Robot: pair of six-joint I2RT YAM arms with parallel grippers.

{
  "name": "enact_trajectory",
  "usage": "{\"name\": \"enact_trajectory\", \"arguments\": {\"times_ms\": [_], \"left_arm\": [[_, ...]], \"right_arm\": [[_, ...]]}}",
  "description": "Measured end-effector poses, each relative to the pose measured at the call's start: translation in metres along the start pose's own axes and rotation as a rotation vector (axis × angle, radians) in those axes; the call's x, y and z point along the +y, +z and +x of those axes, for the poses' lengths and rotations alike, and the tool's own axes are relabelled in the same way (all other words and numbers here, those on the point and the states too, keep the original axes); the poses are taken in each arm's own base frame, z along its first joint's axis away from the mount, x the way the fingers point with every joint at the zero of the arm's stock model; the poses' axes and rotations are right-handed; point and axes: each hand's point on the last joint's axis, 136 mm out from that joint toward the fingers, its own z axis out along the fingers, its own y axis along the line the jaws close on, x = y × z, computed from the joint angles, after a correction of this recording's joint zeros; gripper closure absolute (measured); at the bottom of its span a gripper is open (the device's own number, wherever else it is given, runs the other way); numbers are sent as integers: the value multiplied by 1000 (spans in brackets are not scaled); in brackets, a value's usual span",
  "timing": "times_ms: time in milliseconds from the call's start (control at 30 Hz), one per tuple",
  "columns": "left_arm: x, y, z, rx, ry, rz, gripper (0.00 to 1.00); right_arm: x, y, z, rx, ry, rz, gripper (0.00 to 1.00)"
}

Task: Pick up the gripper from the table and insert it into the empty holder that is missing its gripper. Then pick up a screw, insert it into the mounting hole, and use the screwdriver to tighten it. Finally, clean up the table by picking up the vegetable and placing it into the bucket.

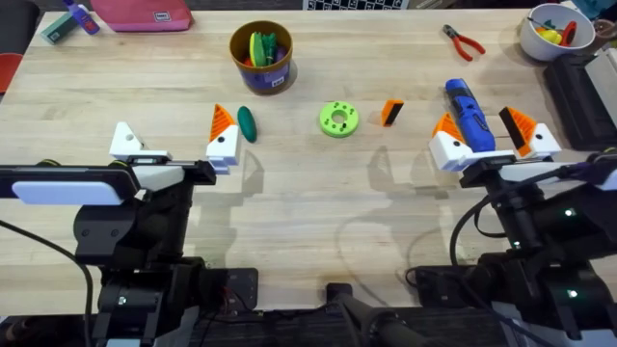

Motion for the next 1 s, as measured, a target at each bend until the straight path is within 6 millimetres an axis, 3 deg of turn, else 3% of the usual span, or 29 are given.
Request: {"name": "enact_trajectory", "arguments": {"times_ms": [233, 400, 633, 800, 867, 900, 1000], "left_arm": [[0, 0, -3, -14, 1, -1, 15], [0, -2, -35, -142, 24, -2, 16], [2, -7, -51, -122, 35, -17, 16], [8, -14, -107, -115, 36, -56, 15], [9, -12, -124, -62, 36, -62, 15], [11, -1, -134, 64, 38, -71, 15], [12, 14, -127, 223, 33, -74, 15]], "right_arm": [[0, 0, 0, 0, 0, -3, 9], [1, 0, -8, -31, -1, -4, 9], [1, -9, -59, -187, -8, -4, 8], [2, -31, -123, -278, -11, 0, 7], [2, -35, -139, -258, -10, 0, 8], [2, -31, -146, -146, -6, 1, 8], [1, -20, -145, 5, 0, 2, 7]]}}
